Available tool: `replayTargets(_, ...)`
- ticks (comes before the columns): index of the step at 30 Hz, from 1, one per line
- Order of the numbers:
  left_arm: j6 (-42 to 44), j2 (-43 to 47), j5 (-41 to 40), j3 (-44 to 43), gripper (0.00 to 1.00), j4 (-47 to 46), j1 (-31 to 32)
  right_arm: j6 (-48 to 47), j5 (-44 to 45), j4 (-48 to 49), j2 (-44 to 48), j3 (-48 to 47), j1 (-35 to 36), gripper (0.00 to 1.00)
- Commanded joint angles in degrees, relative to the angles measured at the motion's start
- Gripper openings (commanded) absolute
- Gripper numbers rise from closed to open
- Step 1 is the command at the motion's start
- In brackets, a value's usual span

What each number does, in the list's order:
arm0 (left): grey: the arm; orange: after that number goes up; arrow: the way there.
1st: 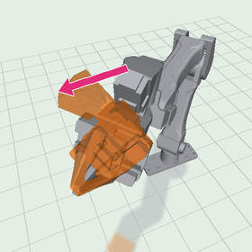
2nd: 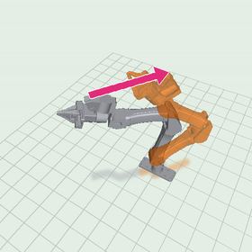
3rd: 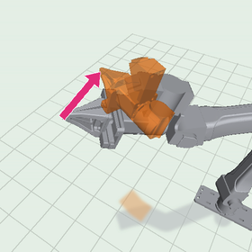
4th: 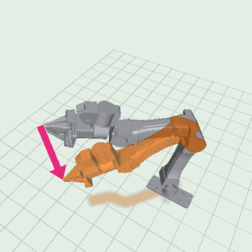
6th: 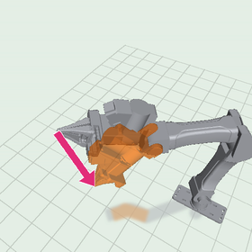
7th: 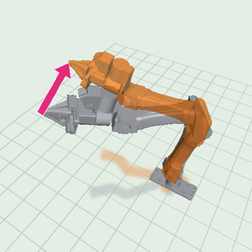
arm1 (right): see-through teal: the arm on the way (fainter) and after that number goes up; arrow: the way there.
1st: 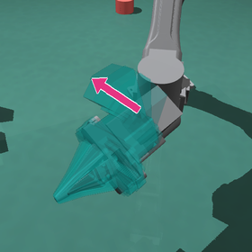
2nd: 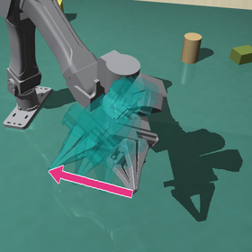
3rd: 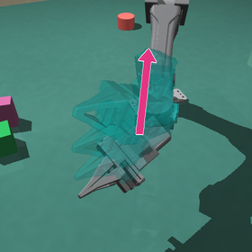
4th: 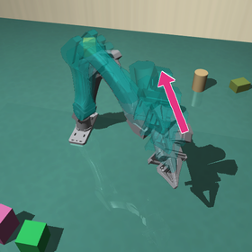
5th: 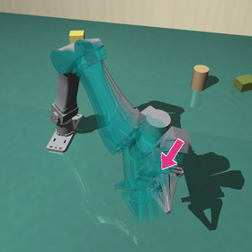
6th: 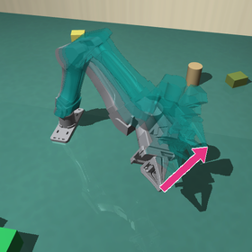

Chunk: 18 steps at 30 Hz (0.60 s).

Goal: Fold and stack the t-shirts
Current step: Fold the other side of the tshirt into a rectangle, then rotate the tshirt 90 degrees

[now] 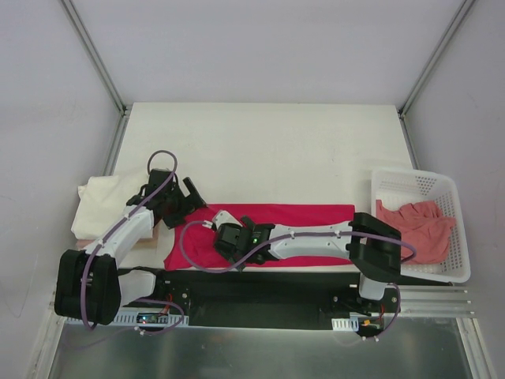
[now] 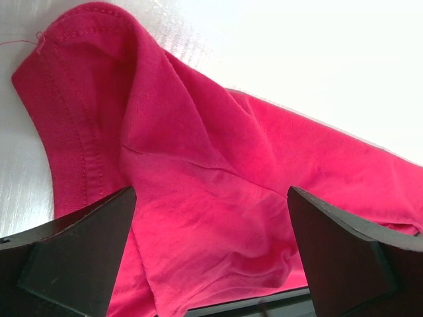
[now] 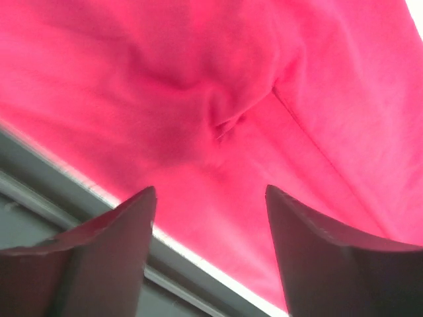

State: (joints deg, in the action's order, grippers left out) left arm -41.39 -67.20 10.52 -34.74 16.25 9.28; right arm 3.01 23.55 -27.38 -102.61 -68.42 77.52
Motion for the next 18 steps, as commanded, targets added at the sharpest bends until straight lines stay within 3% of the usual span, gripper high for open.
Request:
replayTargets(1,1.22,3.38,2.74,-0.50,0.99,0.97,-0.22,1.56,1.50,-1.36,7.41,-0.13,2.20,0.96)
replayTargets(8,-0.80,15.23,6.35,1.60,0.99,2.03,1.18,4.99,6.76,-2.42,19.35,4.61,1.94,0.96)
replayTargets(11,-3.78,18.50,5.04,3.09,0.99,1.94,5.30,9.27,8.88,-3.38,24.01,8.03,-0.78,0.96)
replayTargets(16,-7.56,15.00,-0.15,3.63,0.99,1.85,18.64,15.35,3.45,-3.65,31.66,16.72,-13.69,0.96)
replayTargets(18,-8.71,11.49,-1.55,4.24,0.99,1.68,20.86,16.07,0.64,-3.04,33.43,19.28,-19.99,0.96)
